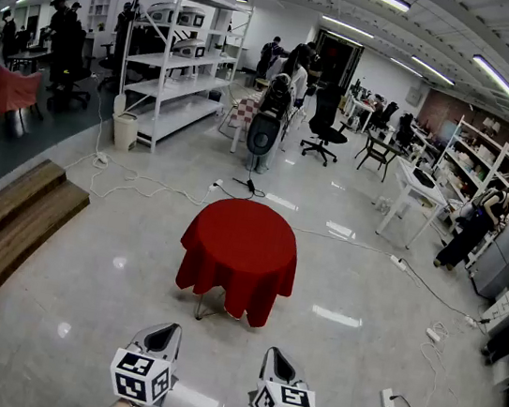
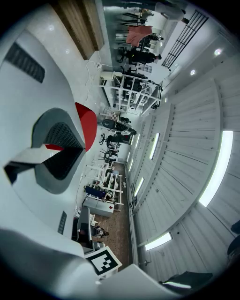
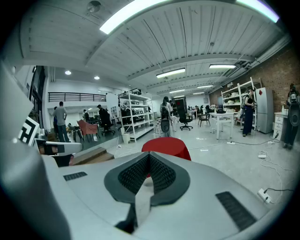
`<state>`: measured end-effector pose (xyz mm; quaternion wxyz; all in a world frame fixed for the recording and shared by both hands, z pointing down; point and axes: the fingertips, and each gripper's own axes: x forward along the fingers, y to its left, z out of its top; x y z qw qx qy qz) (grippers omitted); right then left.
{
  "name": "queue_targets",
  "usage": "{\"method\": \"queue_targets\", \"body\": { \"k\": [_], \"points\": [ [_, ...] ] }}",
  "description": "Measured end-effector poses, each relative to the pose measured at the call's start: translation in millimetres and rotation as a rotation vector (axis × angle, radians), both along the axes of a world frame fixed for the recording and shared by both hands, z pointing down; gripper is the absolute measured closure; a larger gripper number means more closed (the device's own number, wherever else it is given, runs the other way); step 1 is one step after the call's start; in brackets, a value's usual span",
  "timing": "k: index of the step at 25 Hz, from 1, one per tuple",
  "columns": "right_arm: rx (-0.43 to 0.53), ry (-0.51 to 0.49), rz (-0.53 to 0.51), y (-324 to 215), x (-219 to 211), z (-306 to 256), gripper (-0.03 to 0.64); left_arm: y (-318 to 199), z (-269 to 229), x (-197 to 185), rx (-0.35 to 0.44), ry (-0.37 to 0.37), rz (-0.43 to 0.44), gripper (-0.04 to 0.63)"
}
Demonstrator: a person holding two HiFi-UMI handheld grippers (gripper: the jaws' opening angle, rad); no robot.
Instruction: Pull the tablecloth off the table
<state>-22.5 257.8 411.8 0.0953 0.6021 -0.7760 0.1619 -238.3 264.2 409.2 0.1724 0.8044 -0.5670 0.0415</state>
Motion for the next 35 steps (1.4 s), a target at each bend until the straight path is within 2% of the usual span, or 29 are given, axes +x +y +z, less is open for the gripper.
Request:
{"method": "queue_targets", "body": {
  "k": [15, 21, 27, 35],
  "points": [
    [0.008, -0.023, 0.089, 0, -27, 4, 0.591, -14, 16, -34, -0.03, 0.023, 0.055, 0.589],
    [-0.022, -0.018, 0.107, 5, -37, 14, 0.592, -12, 28, -45, -0.055, 0.042, 0.059, 0.589],
    [-0.035, -0.024, 0.091, 0, -37, 20, 0.591, -14, 38, -46, -0.065, 0.04, 0.052, 0.589],
    [-0.021, -0.018, 0.065, -34, -36, 13, 0.591, -41, 34, -47, -0.063, 0.027, 0.023, 0.589]
  ]
}}
